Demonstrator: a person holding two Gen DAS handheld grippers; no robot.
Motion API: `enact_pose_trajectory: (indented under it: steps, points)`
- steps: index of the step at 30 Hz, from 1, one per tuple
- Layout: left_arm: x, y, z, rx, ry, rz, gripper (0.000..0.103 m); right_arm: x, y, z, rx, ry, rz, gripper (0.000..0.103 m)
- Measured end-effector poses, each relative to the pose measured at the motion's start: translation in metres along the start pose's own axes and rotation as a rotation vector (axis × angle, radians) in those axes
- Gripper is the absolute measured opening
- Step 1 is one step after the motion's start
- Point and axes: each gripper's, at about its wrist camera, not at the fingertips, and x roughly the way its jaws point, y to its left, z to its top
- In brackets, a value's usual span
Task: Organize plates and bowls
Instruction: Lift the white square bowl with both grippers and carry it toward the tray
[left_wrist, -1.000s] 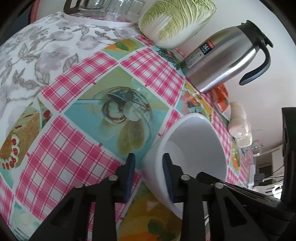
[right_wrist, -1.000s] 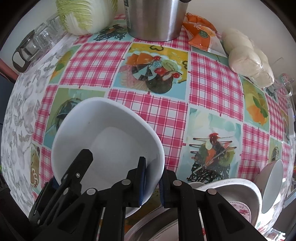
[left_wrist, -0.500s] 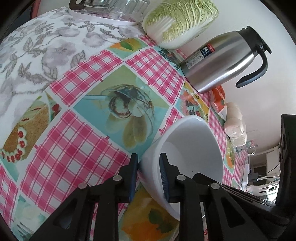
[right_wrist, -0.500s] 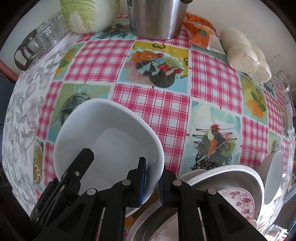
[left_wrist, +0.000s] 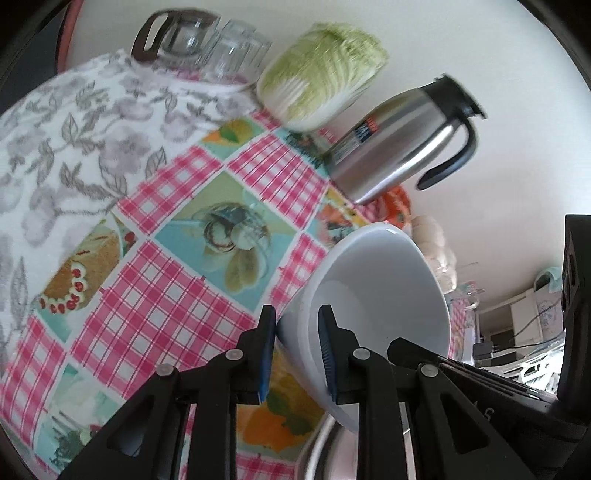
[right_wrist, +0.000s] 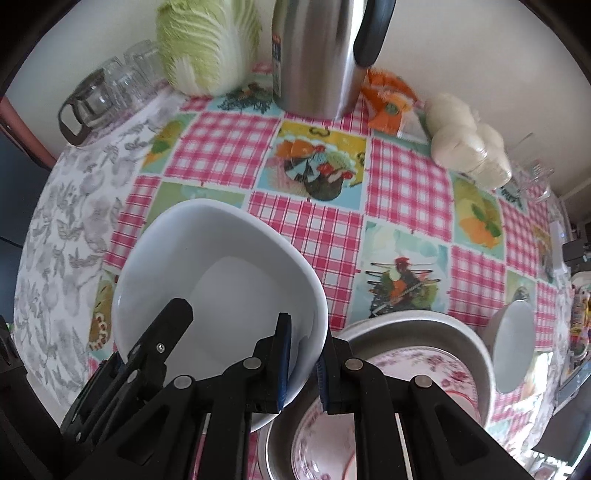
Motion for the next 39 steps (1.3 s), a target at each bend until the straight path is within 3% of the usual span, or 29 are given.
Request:
enact_pose_trajectory:
  steps: [7,15,23,30,39]
  points:
    - [-0.041,-0.016,-0.004,0.024,-0.061,-0.053,0.024,-0.049,-0.011,-0.014,-0.003,-0.086,0.044,0.014]
    - [-0.082,-0.037,-0.022,0.086,-0.131,-0.062,0.024,-0.087,-0.024,-0.043,0.012,-0.162,0.103,0.014]
    - [-0.109,-0.054,-0.046,0.136,-0.183,-0.093,0.024,-0.117,-0.039,-0.077,0.011,-0.241,0.109,0.014]
    - [-0.116,-0.064,-0.065,0.178,-0.182,-0.101,0.024,-0.119,-0.059,-0.103,0.046,-0.270,0.151,0.015]
    - [-0.106,-0.083,-0.084,0.245,-0.178,-0.042,0.024,-0.100,-0.088,-0.130,0.118,-0.286,0.237,0.016]
